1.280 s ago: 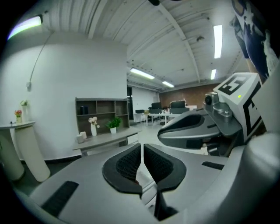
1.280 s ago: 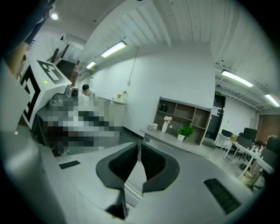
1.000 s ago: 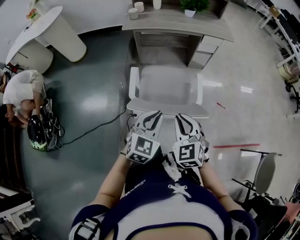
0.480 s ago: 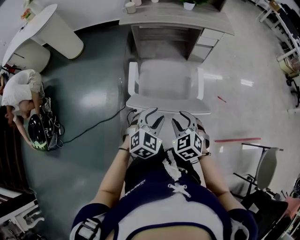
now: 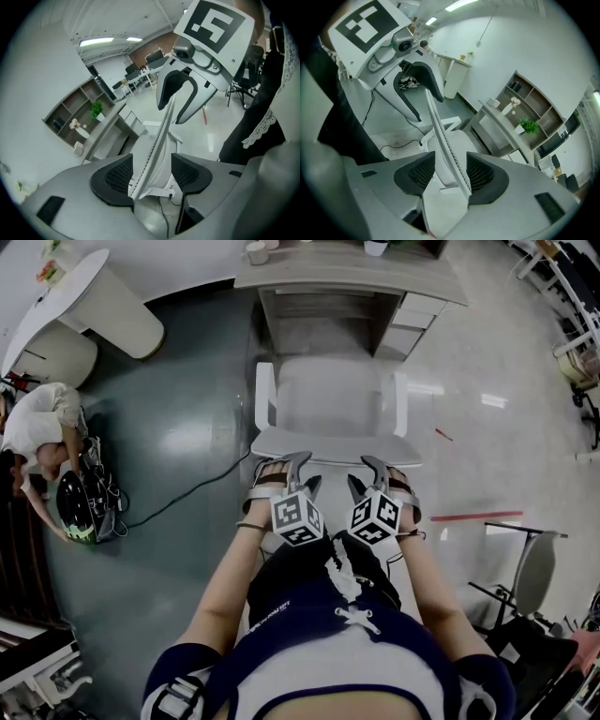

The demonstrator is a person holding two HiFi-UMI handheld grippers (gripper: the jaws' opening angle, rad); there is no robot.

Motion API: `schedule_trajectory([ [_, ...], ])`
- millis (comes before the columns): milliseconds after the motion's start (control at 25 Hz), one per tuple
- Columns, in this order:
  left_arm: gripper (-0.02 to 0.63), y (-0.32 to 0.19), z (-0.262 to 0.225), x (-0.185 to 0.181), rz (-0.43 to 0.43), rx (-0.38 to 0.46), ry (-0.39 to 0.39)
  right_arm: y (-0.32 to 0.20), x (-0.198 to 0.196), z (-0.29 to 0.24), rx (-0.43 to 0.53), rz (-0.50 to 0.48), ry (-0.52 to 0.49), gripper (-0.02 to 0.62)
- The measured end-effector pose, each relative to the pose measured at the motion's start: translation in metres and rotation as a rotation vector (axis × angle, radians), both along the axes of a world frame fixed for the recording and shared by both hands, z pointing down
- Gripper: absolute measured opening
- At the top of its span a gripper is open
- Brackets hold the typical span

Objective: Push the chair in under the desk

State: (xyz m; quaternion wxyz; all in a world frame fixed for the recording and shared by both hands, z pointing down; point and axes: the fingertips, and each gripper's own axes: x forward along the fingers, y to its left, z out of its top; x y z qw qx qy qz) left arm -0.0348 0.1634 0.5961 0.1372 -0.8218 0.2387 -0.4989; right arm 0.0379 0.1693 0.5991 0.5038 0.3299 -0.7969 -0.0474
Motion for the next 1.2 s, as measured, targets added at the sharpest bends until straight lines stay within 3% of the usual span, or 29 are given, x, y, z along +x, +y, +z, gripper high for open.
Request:
schedule_trajectory([
  [200,0.249,-0.012,0.02,-0.002,0.033,0.013,-0.084,-0.011,0.0,0.019,0.001,-0.051,0.073,0.169],
  [360,0.249,-0.016,0.032,0.001,0.046,0.006,-0.104,-0.02,0.002,0.031,0.036,-0.079,0.134,0.147],
  [600,0.249,-0.018,0.04,0.002,0.02,-0.03,-0.06,-0.022,0.0,0.033,0.107,-0.106,0.14,0.143],
  [760,0.224,-0.026,0.037,0.002,-0.01,-0.007,-0.018,-0.022,0.001,0.033,0.167,-0.129,0.132,0.143],
  [800,0.176,-0.028,0.036,0.002,-0.01,0.004,-0.017,-0.021,0.001,0.033,0.173,-0.133,0.132,0.143],
  [1200,0.173,-0.034,0.036,0.002,-0.011,0.012,-0.003,-0.028,0.002,0.035,0.15,-0.13,0.127,0.141],
])
